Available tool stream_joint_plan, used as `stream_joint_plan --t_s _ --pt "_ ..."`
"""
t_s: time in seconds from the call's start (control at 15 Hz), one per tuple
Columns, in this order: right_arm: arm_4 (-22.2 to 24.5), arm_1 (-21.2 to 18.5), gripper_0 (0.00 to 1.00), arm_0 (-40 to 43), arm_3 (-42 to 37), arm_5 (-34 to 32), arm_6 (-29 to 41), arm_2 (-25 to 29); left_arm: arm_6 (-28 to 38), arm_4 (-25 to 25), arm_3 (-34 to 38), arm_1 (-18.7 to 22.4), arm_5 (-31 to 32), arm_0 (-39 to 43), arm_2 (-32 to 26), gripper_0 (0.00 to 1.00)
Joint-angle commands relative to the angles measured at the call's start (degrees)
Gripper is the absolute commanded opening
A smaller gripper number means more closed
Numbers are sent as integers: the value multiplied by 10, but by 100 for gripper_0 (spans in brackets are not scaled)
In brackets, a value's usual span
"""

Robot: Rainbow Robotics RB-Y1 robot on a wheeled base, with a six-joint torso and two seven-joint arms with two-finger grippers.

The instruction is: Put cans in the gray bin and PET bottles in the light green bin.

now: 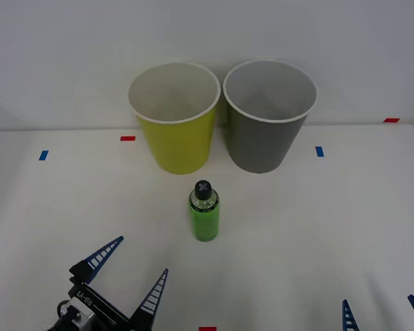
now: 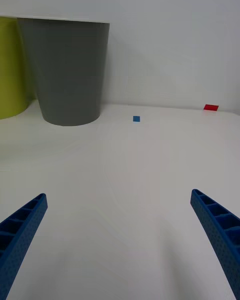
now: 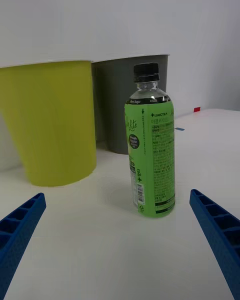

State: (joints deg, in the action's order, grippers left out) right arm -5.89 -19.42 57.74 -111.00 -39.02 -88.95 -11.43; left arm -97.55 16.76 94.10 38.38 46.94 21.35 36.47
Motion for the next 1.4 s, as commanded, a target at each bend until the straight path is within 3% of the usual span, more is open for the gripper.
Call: stream_joint_plan --t_s 0.07,0.47,0.73,1.4 --pt "0 0 100 0 0 0 0 0 1 0 -2 -4 -26 -25 3 100" --pt "0 0 100 0 0 0 0 0 5 28 -2 -14 -85 -111 45 100" --pt "0 0 100 0 0 0 0 0 1 32 -2 -40 -128 -122 47 100" --pt "0 0 100 0 0 0 0 0 -2 42 -3 -44 -133 -155 65 100"
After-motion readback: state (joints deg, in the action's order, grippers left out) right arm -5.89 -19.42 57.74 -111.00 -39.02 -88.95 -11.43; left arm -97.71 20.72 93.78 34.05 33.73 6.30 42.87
